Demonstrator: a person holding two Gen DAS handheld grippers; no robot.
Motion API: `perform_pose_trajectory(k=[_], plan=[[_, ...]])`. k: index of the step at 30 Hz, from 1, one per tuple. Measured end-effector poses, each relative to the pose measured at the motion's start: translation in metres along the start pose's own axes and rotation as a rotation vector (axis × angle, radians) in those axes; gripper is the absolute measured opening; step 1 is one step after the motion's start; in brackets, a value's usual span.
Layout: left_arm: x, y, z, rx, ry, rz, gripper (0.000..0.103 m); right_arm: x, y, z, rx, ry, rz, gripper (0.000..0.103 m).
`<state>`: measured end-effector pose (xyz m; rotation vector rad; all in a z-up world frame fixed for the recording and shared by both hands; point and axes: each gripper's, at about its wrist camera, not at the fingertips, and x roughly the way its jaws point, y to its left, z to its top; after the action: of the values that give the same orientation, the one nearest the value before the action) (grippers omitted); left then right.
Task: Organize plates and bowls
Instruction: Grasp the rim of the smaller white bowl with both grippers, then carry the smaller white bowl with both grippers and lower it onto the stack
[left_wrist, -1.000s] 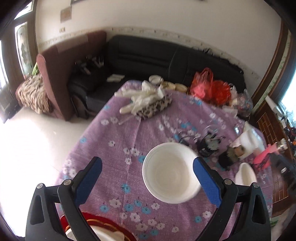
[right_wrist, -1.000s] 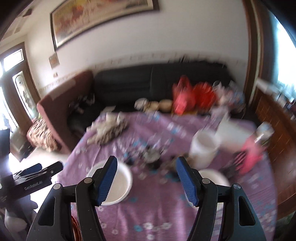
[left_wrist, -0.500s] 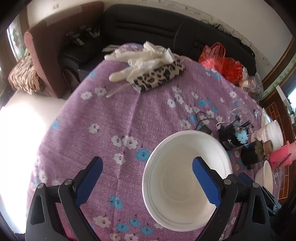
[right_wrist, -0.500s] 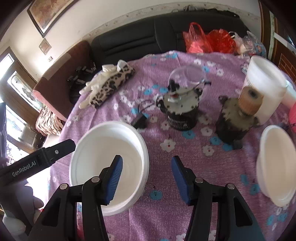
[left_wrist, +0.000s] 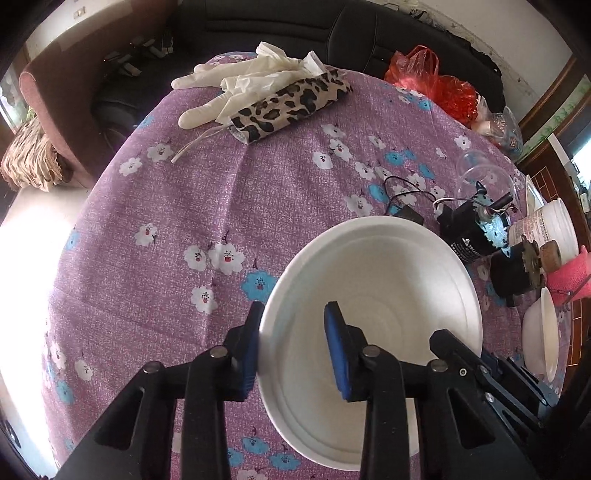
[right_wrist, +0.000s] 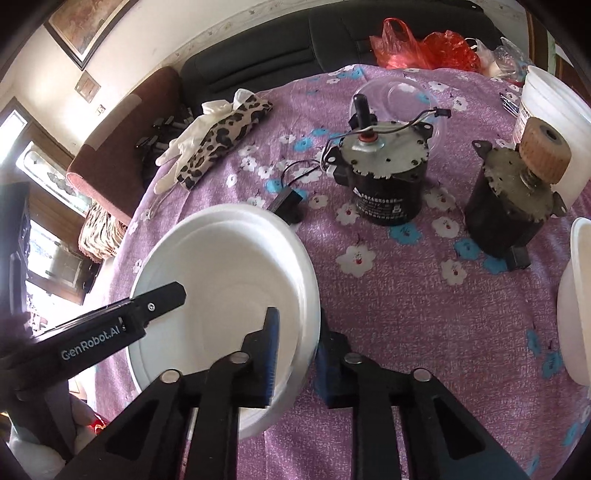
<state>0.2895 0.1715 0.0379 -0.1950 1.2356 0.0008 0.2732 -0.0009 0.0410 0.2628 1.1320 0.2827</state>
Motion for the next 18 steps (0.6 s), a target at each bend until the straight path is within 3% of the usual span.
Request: perform_pose_trajectory(k=[9, 18], plan=[[-0.024, -0.008, -0.014, 0.009, -0.03, -0.006, 0.028, -0.022, -0.002, -0.003, 0.012, -0.04, 0.001, 0.014], [-0.078, -0.018, -0.04, 0.004, -0.108, -0.039, 0.028, -0.071, 0.003, -0.014, 0.001, -0.11, 0.004, 0.014]])
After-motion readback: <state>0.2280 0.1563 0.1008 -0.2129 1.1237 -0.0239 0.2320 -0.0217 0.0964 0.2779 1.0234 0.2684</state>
